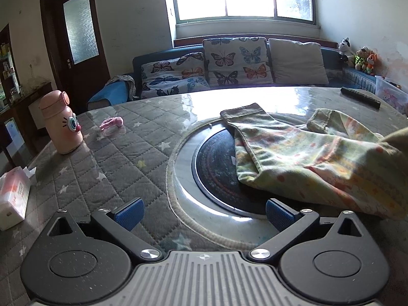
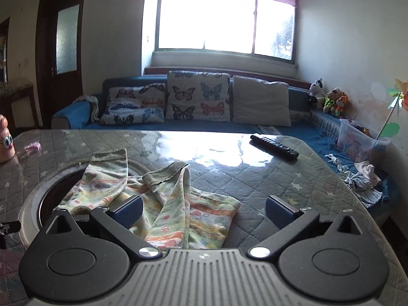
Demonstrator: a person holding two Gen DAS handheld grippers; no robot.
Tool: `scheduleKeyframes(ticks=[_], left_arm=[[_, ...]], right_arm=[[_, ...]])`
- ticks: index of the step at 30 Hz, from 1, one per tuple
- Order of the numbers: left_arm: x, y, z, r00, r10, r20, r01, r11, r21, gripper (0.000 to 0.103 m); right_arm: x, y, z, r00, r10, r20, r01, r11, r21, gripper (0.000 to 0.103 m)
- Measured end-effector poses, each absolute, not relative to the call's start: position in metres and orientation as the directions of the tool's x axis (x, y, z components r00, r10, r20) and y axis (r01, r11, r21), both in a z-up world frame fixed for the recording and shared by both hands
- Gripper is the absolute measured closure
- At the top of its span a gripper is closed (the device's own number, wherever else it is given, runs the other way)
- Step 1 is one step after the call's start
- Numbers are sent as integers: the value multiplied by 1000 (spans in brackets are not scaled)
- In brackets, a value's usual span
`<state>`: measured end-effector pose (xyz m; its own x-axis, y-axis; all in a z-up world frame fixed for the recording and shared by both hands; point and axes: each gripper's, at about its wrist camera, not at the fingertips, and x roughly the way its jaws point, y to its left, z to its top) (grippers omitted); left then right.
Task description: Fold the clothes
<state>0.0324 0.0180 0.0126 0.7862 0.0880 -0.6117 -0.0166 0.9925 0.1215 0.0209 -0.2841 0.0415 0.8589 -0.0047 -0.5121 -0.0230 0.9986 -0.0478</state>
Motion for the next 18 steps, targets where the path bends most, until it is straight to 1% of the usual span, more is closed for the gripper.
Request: scheduleKeyframes(ticks=[5, 8, 11, 13, 14, 17, 18], left_arm=[[46, 18, 20, 794, 92, -601, -17, 991, 129, 0], [54, 15, 26, 802, 96, -589, -17, 990, 138, 0], [59, 7, 27, 804, 77, -590, 5, 991, 136, 0], [62, 2, 28, 804, 62, -592, 22, 991, 133, 0], [64, -1, 28, 804, 54, -593, 31, 991, 131, 0], [68, -10, 29, 803, 30, -596, 57, 990, 127, 0], [70, -13, 29, 802, 23, -596, 65, 990, 125, 0]], right_arm=[[52, -265, 20, 832, 45, -553, -97, 993, -65, 0], [48, -251, 17, 806, 98, -584, -186, 978, -92, 0], [45, -232, 1, 790, 151, -595, -257, 961, -98, 0], [38, -219, -9, 769, 200, -607, -299, 952, -65, 0], [33, -214, -13, 744, 225, -629, -316, 948, -34, 0], [21, -204, -29, 697, 227, -680, -346, 938, -41, 0], [19, -203, -33, 692, 228, -685, -351, 936, -43, 0]])
